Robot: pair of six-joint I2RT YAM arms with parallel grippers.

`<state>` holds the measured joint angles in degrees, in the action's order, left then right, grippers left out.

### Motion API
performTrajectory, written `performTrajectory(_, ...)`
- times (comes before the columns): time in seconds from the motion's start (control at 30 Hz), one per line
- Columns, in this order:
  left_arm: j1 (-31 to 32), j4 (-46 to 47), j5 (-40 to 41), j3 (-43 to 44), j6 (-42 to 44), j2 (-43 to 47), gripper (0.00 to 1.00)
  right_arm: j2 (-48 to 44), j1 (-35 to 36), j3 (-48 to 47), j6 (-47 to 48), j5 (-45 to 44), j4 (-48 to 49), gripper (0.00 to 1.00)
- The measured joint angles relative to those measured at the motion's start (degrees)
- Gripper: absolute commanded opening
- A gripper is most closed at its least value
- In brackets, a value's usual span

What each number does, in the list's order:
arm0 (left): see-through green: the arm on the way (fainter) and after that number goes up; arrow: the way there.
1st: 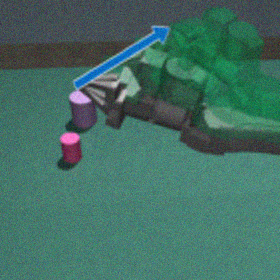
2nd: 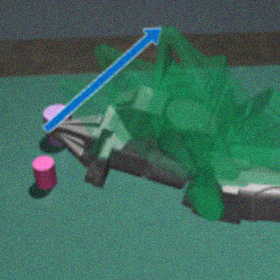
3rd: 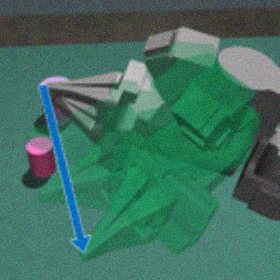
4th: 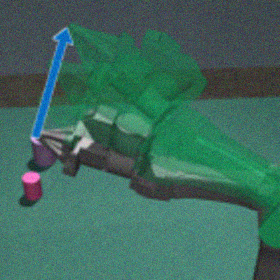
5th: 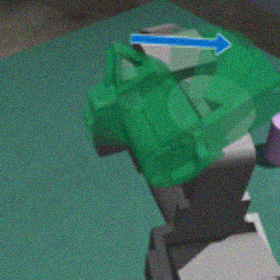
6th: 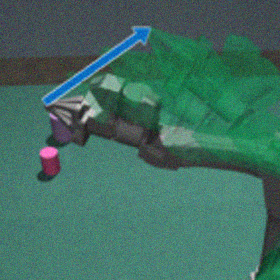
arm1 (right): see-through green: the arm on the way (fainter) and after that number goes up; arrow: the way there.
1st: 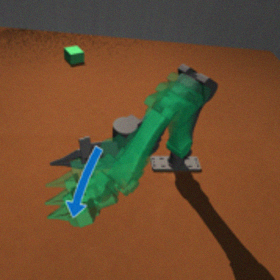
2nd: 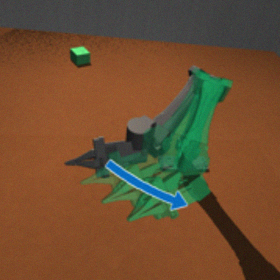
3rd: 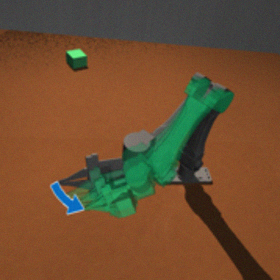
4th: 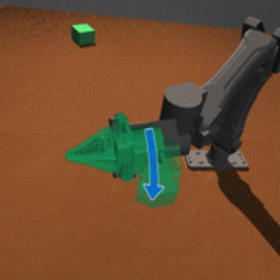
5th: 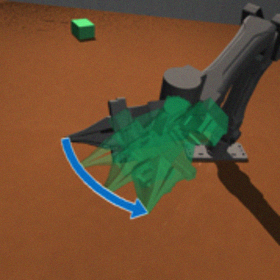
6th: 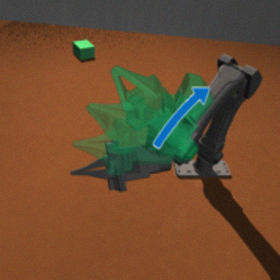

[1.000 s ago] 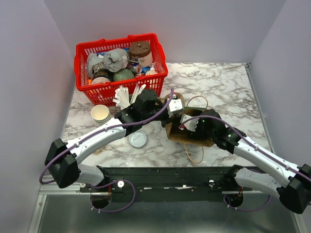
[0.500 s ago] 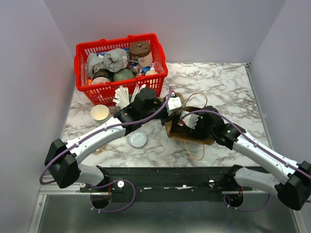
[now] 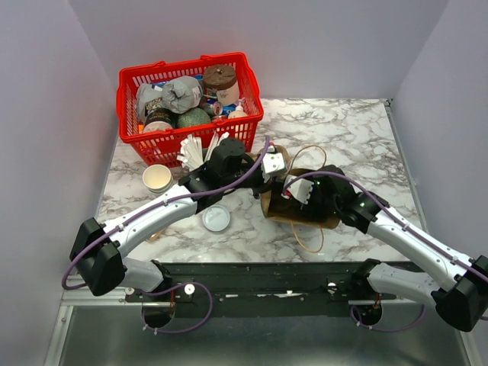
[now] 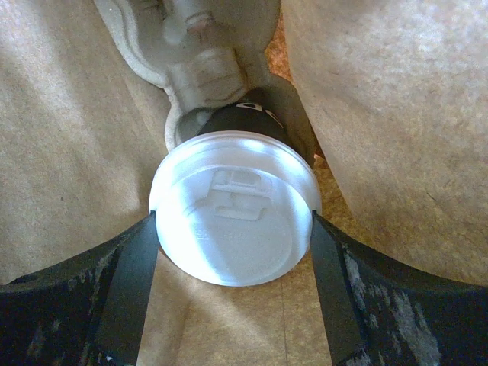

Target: Pack the takeout coffee

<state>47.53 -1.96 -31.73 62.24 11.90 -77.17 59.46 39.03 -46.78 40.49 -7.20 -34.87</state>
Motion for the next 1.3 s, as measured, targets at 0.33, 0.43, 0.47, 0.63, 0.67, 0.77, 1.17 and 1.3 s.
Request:
performTrajectory(0.33, 0.4, -0.5, -1.6, 0.0, -0.6, 0.0, 0.0, -1.7, -0.4, -0.2, 0.0, 5.8, -1.9, 1.0)
performTrajectory(0.43, 0.5, -0.7, -2.1, 0.0, -0.6, 0.0, 0.0, -1.9, -0.4, -0.7, -0.1, 7.3, -2.5, 1.0)
performTrajectory(0.47, 0.5, -0.7, -2.2, 0.0, -0.7, 0.0, 0.0, -1.9, -0.4, -0.9, -0.3, 7.8, -2.6, 1.0)
performTrajectory(0.63, 0.6, -0.7, -3.0, 0.1, -0.9, 0.0, 0.0, -1.9, -0.4, -3.0, -1.3, 10.0, -4.8, 1.0)
performTrajectory(0.67, 0.6, -0.7, -3.1, 0.2, -1.0, 0.0, 0.0, -1.9, -0.4, -3.7, -1.5, 10.3, -5.1, 1.0)
performTrajectory(0.77, 0.4, -0.7, -4.0, 1.0, -2.8, -0.4, 0.0, -1.8, -0.4, -5.1, -2.1, 10.8, -5.3, 1.0)
performTrajectory(1.17, -1.0, -1.1, -6.6, 2.6, -5.9, -1.9, 0.0, -2.7, -0.5, -5.4, -2.1, 12.1, -6.7, 1.0)
performTrajectory(1.3, -1.0, -1.4, -7.4, 2.9, -6.0, -2.1, 0.0, -3.9, -0.5, -5.4, -1.8, 14.0, -7.7, 1.0)
